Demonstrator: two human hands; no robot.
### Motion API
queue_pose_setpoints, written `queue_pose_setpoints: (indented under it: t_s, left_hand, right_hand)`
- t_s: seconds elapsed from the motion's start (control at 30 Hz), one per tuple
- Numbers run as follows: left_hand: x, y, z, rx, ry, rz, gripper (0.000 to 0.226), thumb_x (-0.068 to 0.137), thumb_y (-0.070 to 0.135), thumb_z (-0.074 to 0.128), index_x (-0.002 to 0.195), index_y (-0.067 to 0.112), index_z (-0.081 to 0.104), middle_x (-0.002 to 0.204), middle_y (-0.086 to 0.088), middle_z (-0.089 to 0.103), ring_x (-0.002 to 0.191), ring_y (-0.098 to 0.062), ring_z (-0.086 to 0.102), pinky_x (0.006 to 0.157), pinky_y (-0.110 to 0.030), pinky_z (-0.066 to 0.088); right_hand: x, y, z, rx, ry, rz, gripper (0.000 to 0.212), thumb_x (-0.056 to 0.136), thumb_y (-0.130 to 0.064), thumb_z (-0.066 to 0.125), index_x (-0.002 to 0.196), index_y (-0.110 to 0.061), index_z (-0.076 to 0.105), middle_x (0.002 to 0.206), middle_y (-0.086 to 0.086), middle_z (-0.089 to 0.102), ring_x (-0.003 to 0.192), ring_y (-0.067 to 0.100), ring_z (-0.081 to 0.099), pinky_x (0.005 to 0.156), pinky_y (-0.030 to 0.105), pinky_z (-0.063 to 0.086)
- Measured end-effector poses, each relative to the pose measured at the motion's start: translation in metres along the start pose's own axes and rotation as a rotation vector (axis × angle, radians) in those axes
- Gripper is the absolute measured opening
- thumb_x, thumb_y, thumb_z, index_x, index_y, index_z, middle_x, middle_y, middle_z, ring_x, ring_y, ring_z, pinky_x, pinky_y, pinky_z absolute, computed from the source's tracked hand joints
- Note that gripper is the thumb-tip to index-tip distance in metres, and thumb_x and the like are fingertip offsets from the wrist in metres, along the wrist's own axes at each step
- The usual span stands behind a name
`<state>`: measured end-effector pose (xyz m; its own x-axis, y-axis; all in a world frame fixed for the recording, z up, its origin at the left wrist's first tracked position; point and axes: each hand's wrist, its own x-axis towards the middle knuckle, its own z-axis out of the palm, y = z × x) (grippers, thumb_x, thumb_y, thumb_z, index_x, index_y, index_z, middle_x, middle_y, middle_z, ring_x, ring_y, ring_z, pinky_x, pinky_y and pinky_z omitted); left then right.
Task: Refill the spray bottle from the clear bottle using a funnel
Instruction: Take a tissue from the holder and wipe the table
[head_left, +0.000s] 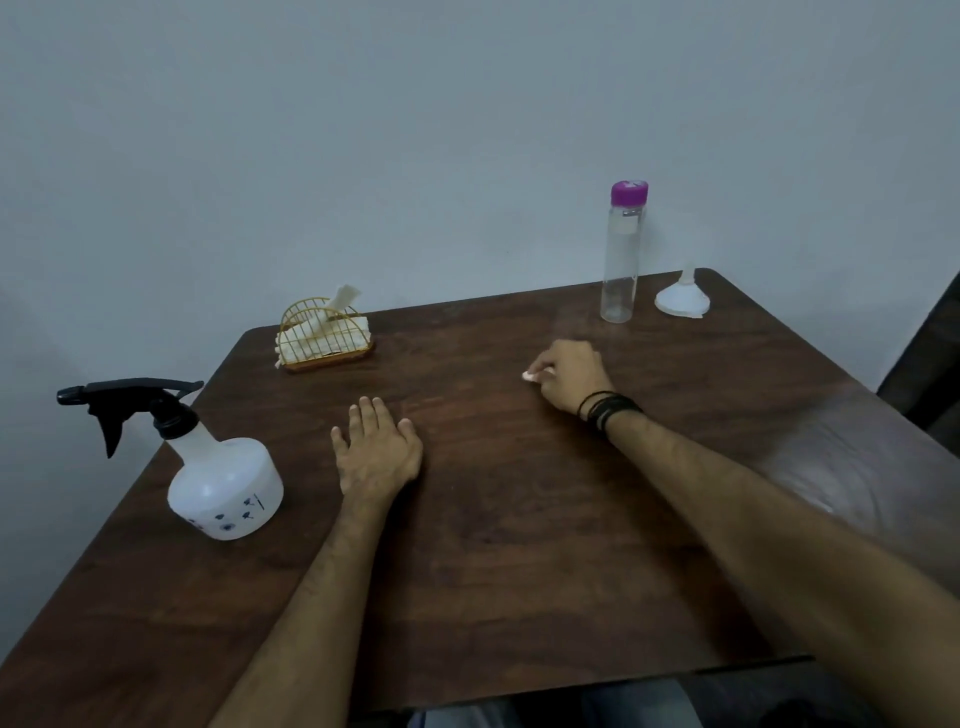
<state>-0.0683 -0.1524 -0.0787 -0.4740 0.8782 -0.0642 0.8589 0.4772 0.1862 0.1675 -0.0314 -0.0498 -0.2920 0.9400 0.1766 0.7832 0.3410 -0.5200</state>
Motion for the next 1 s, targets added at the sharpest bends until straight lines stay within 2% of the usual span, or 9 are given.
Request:
queue_pose_setpoints:
  t_s: [0.2,0.3,0.4,0.57,0.63,0.73,0.8,0.9,1.0]
  left_hand:
    - [-0.018,0.029,0.009,0.020,0.014,0.083,0.066,0.106,0.041,0.017,0.159,0.003,0.008,0.169,-0.013,0.002,0.156,-0.026,-0.001,0.125,-0.049,0.000]
    - [-0.021,0.027,0.007,0.025,0.003,0.102,0.066,0.106,0.042,0.017,0.160,0.005,0.008,0.169,-0.012,0.001,0.156,-0.024,-0.002,0.125,-0.047,0.000]
    - [-0.026,0.030,0.005,0.030,-0.017,0.113,0.066,0.106,0.043,0.016,0.160,0.006,0.005,0.169,-0.011,-0.001,0.156,-0.024,-0.004,0.125,-0.046,-0.001]
    - [-0.037,0.041,0.008,0.037,-0.026,0.133,0.068,0.106,0.044,0.015,0.159,0.003,0.003,0.168,-0.014,-0.003,0.156,-0.026,-0.005,0.125,-0.047,-0.003]
    - [-0.040,0.050,0.010,0.032,-0.035,0.142,0.069,0.106,0.045,0.016,0.159,0.002,0.003,0.168,-0.015,-0.003,0.156,-0.027,-0.005,0.125,-0.047,-0.003]
    - [-0.044,0.073,0.013,0.024,-0.043,0.191,0.070,0.105,0.046,0.017,0.159,0.002,0.004,0.168,-0.015,-0.003,0.156,-0.027,-0.005,0.125,-0.047,-0.003]
    - [-0.049,0.092,0.017,0.020,-0.051,0.242,0.069,0.106,0.045,0.017,0.159,0.002,0.004,0.168,-0.015,-0.003,0.156,-0.026,-0.005,0.125,-0.046,-0.004]
    - [-0.053,0.100,0.020,0.011,-0.038,0.274,0.068,0.106,0.044,0.016,0.159,0.003,0.004,0.168,-0.014,-0.002,0.156,-0.026,-0.005,0.125,-0.046,-0.003]
    - [-0.054,0.101,0.022,0.016,-0.042,0.277,0.068,0.106,0.044,0.016,0.159,0.003,0.004,0.168,-0.014,-0.002,0.156,-0.026,-0.004,0.125,-0.047,-0.003]
  right_hand:
    - [-0.065,-0.065,0.030,0.046,-0.102,-0.283,0.015,0.089,-0.023,0.069,0.096,-0.027,0.081,0.107,-0.005,0.071,0.104,0.018,0.066,0.088,0.025,0.045]
    - [-0.078,-0.062,0.025,0.041,-0.141,-0.321,0.014,0.088,-0.024,0.070,0.095,-0.028,0.081,0.103,-0.005,0.071,0.100,0.018,0.066,0.086,0.027,0.048]
    - [-0.068,-0.034,0.001,-0.003,-0.130,-0.224,0.013,0.087,-0.027,0.073,0.097,-0.028,0.081,0.104,-0.005,0.072,0.101,0.016,0.066,0.088,0.024,0.049]
    - [-0.060,0.018,-0.036,-0.015,-0.015,-0.004,0.017,0.091,-0.019,0.068,0.101,-0.024,0.080,0.113,-0.003,0.070,0.110,0.017,0.063,0.092,0.020,0.037]
    - [-0.073,0.015,-0.034,-0.020,-0.013,-0.020,0.016,0.090,-0.020,0.069,0.101,-0.025,0.080,0.112,-0.004,0.070,0.109,0.017,0.063,0.094,0.022,0.039]
    - [-0.109,-0.001,-0.024,-0.043,-0.075,-0.159,0.015,0.089,-0.024,0.069,0.097,-0.029,0.080,0.106,-0.007,0.070,0.101,0.015,0.064,0.087,0.024,0.044]
    - [-0.119,0.012,-0.031,-0.037,-0.064,-0.188,0.013,0.088,-0.025,0.071,0.094,-0.029,0.080,0.102,-0.008,0.071,0.096,0.013,0.065,0.086,0.024,0.049]
    - [-0.103,0.059,-0.066,-0.079,0.004,-0.025,0.013,0.086,-0.023,0.074,0.094,-0.029,0.081,0.101,-0.007,0.072,0.098,0.014,0.066,0.085,0.019,0.047]
    - [-0.103,0.109,-0.099,-0.109,0.069,0.163,0.013,0.088,-0.023,0.074,0.095,-0.031,0.081,0.105,-0.007,0.072,0.103,0.015,0.065,0.095,0.027,0.050]
